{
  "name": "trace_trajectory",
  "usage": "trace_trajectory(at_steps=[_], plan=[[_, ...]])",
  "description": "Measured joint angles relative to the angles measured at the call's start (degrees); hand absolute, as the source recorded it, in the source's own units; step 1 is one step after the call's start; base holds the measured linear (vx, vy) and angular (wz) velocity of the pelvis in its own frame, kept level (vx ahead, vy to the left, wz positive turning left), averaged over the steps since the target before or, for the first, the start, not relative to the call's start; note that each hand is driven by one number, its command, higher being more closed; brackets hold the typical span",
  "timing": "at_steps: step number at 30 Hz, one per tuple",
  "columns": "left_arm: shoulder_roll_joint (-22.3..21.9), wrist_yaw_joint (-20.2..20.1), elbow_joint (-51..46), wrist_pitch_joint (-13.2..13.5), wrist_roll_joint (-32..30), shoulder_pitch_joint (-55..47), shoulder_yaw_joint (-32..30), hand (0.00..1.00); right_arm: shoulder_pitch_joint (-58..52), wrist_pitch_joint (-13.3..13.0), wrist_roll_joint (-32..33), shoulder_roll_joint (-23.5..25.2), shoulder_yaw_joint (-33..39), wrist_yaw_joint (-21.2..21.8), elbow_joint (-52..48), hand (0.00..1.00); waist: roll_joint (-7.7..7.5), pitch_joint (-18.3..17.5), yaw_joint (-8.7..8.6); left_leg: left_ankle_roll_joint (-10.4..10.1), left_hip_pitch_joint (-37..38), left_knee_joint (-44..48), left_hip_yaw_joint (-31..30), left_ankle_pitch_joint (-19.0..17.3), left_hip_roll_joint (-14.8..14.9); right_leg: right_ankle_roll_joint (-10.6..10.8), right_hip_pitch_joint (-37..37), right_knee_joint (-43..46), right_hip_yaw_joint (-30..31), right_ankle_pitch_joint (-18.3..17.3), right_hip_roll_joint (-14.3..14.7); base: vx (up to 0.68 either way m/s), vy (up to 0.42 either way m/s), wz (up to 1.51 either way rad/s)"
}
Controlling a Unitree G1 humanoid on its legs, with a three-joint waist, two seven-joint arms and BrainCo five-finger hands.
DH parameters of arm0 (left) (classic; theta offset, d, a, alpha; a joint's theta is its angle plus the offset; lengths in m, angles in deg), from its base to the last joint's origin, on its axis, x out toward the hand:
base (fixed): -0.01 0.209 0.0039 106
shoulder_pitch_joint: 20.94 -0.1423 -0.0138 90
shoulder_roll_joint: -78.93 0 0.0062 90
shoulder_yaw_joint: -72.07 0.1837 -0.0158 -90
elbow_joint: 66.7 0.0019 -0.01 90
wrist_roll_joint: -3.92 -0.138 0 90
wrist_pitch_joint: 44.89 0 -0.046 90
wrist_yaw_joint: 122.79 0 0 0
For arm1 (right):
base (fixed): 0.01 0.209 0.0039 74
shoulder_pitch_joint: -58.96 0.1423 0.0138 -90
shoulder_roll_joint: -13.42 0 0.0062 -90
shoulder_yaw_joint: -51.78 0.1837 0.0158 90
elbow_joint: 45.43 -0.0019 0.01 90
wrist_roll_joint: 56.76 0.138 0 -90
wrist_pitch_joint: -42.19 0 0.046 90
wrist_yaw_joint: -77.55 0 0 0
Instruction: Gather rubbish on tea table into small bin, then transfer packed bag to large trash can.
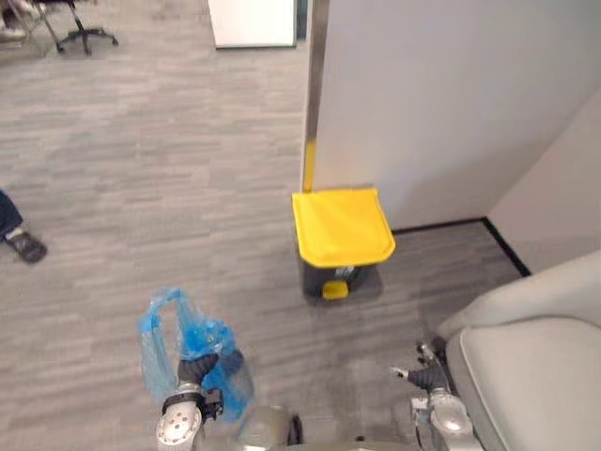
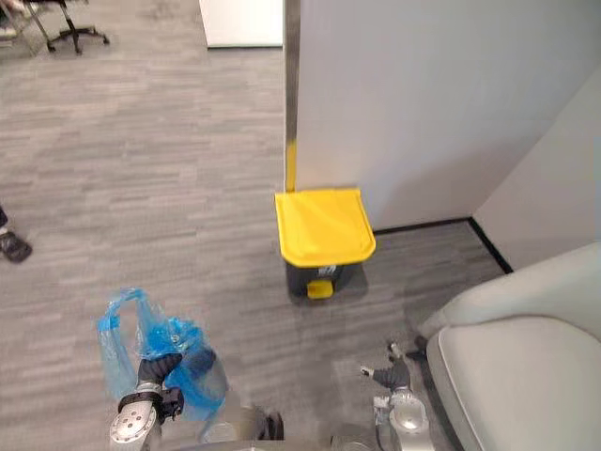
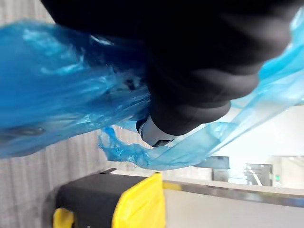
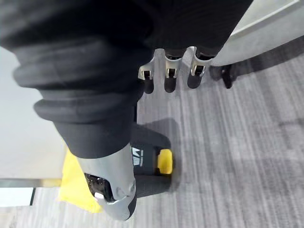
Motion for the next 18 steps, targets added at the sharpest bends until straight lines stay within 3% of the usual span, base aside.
trace_trajectory(at_steps=[2, 4, 5, 6, 8, 9, 10, 11, 12, 13, 15, 16, 17, 18], plan=[[0.2, 0.0, 0.1, 0.0, 0.0, 1.8, 0.1, 1.0, -0.8, 0.0, -0.2, 0.6, 0.0, 0.0, -0.1, 0.0, -0.81, 0.0, -1.35, -0.6, 2.6, -1.6, -2.9, -0.4, -0.5, 0.1, -5.1, -9.3, -2.1, -0.8, 2.1, 0.34, 0.033, 0.87], [0.1, 0.0, 0.1, 0.0, 0.0, 2.5, 0.8, 1.0, -2.0, 0.1, -0.2, 0.5, 0.3, 0.0, -0.1, 0.0, -1.32, -0.3, -1.58, -1.6, 4.6, -1.8, -5.2, -1.0, -1.1, -0.1, -5.7, -20.3, -1.5, 0.2, 4.2, 0.44, -0.006, 0.96], [0.2, 0.0, 0.1, 0.1, 0.0, 2.4, 1.2, 1.0, -2.8, 0.1, -0.2, 0.6, 0.2, 0.0, -0.1, 0.0, -2.14, -0.8, -1.35, -2.6, 5.7, -2.0, -6.6, -1.6, -2.0, -1.4, -5.6, -25.2, -1.5, 3.0, 4.2, 0.61, -0.046, 1.16], [-0.1, 0.0, 0.7, 0.1, -0.1, 2.6, 1.2, 1.0, -3.2, 0.1, -0.2, 0.4, 0.4, 0.0, 0.1, 0.0, -2.9, -1.7, -1.23, -3.6, 6.9, -0.8, -8.2, -3.1, -2.5, -3.7, -5.0, -27.6, -1.4, 8.2, 4.7, 0.54, -0.065, 0.84], [-1.4, 0.1, 1.3, -0.2, -0.1, 2.3, 1.1, 1.0, -2.6, 0.1, -0.2, -0.2, 0.8, 0.0, -0.1, 0.0, -0.25, -2.5, -0.94, -4.5, 6.2, 3.8, -9.1, -3.3, -0.1, -4.3, -2.0, -30.5, -3.8, 8.0, 6.0, 0.57, -0.055, 0.49], [-1.9, 0.0, 1.3, -0.2, -0.1, 2.4, 1.0, 1.0, -1.0, 0.0, -0.1, -0.9, 0.5, 0.0, -0.4, 0.0, 1.19, -2.1, -1.01, -7.5, 2.0, 13.6, -8.1, -1.0, 1.0, -4.5, 1.6, -34.8, -4.4, 7.9, 7.4, 0.56, -0.041, 0.24], [-2.3, 0.0, 1.3, -0.2, 0.0, 2.5, 0.8, 1.0, -0.4, 0.0, -0.1, -1.1, 0.2, 0.0, -0.4, 0.0, 1.53, -1.8, -0.92, -8.3, -0.3, 18.9, -7.0, 1.5, 1.7, -4.6, 3.2, -36.7, -4.4, 8.0, 7.7, 0.59, -0.035, 0.04], [-3.0, -0.1, 1.3, -0.2, 0.0, 2.5, 0.3, 1.0, 0.6, 0.0, 0.1, -1.2, 0.0, 0.0, -0.4, 0.0, 1.42, -1.5, -0.48, -7.4, -4.6, 27.2, -4.3, 0.9, 4.0, -5.0, 6.4, -39.4, -3.8, 8.3, 7.8, 0.54, -0.009, -0.14], [-3.0, -0.3, 1.3, -0.2, 0.0, 2.5, 0.2, 1.0, 1.5, 0.0, 0.5, -1.0, 0.1, -0.1, -0.4, 0.0, 0.9, -1.3, 0.07, -5.4, -7.2, 29.5, -1.3, -0.4, 6.5, -5.1, 9.9, -41.7, -3.2, 8.3, 7.5, 0.51, 0.018, -0.24], [-3.0, -0.4, 1.3, -0.2, 0.0, 2.8, 0.4, 1.0, 2.2, -0.1, 0.9, -1.0, 0.4, -0.2, -0.4, 0.0, -0.02, -0.9, 0.54, -5.2, -9.3, 28.3, -0.1, -1.5, 7.8, -5.1, 11.7, -42.9, -2.6, 8.3, 6.8, 0.38, 0.055, -0.19], [-2.9, -0.4, 1.3, -0.2, 0.0, 3.3, 0.4, 1.0, 3.2, -0.1, 1.0, -0.8, 1.1, -0.3, -0.3, 0.0, -0.11, -0.9, 0.79, -5.7, -12.5, 22.0, -0.2, -1.9, 9.4, -4.8, 12.7, -43.2, -1.8, 8.1, 6.0, 0.33, 0.136, -0.24], [-3.0, -0.4, 1.4, -0.1, 0.0, 3.1, 0.5, 1.0, 3.7, -0.2, 1.0, -1.1, 2.6, -0.4, -0.4, 0.0, 0.98, -1.2, 0.79, -8.1, -12.7, 7.6, -0.8, 3.5, 11.2, -3.1, 13.6, -43.0, -1.8, 7.1, 6.0, 0.29, 0.207, -0.19], [-3.2, -0.4, 1.5, -0.1, 0.0, 3.1, 0.7, 1.0, 3.6, -0.3, 1.1, -1.2, 3.5, -0.5, -0.6, 0.0, 2.21, -1.2, 0.71, -7.7, -12.7, 3.0, -1.5, 8.7, 12.6, -1.7, 14.1, -42.5, -1.6, 5.9, 6.7, 0.27, 0.196, -0.15], [-2.9, -0.4, 2.6, -0.1, 0.0, 3.4, 0.7, 1.0, 3.8, -0.1, 1.1, -0.5, 4.4, -0.6, 0.3, 0.0, 1.21, -0.7, 0.81, -7.4, -12.0, 4.6, -0.9, 7.9, 11.8, -0.6, 14.5, -42.1, -0.8, 4.6, 5.9, 0.18, 0.141, -0.14]])
